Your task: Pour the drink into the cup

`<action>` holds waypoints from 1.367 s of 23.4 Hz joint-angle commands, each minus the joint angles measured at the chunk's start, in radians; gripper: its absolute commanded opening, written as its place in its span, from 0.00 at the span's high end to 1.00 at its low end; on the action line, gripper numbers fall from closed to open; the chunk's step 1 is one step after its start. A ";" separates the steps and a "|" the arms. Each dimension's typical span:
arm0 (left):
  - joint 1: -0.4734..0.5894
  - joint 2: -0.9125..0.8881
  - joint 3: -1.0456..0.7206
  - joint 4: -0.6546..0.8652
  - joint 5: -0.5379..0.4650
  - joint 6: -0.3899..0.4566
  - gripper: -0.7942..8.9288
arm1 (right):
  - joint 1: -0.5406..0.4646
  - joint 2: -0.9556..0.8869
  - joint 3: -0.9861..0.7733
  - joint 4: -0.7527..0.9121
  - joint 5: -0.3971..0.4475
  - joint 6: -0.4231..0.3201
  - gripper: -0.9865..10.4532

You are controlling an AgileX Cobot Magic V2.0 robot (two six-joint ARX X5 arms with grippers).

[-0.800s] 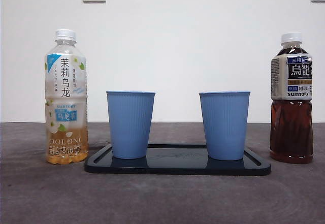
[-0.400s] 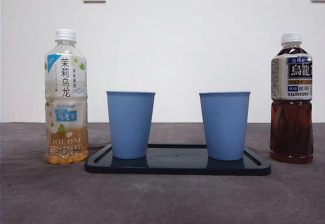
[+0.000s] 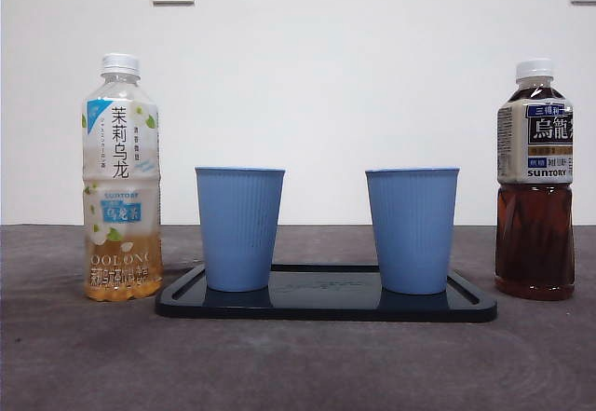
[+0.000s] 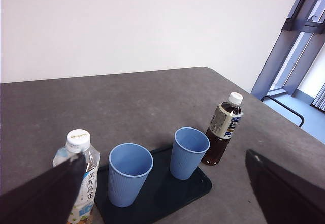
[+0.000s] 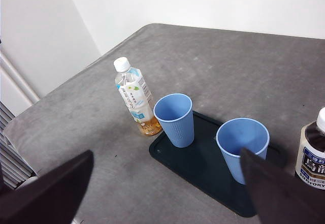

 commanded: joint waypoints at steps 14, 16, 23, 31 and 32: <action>-0.002 0.002 0.018 -0.035 -0.018 0.013 0.38 | 0.004 0.024 -0.043 -0.002 0.208 0.008 0.48; -0.002 0.002 0.014 -0.051 -0.033 0.024 0.38 | 0.005 0.023 -0.090 0.016 0.246 0.009 0.48; -0.002 0.002 -0.006 -0.075 -0.064 0.031 0.40 | 0.005 0.023 -0.348 0.218 0.269 0.056 0.48; -0.002 0.003 -0.036 -0.082 -0.064 0.031 0.45 | 0.005 0.099 -0.678 0.782 0.419 0.180 0.48; -0.002 0.003 -0.037 -0.085 -0.064 0.031 0.45 | 0.004 0.128 -0.699 0.831 0.422 0.177 0.48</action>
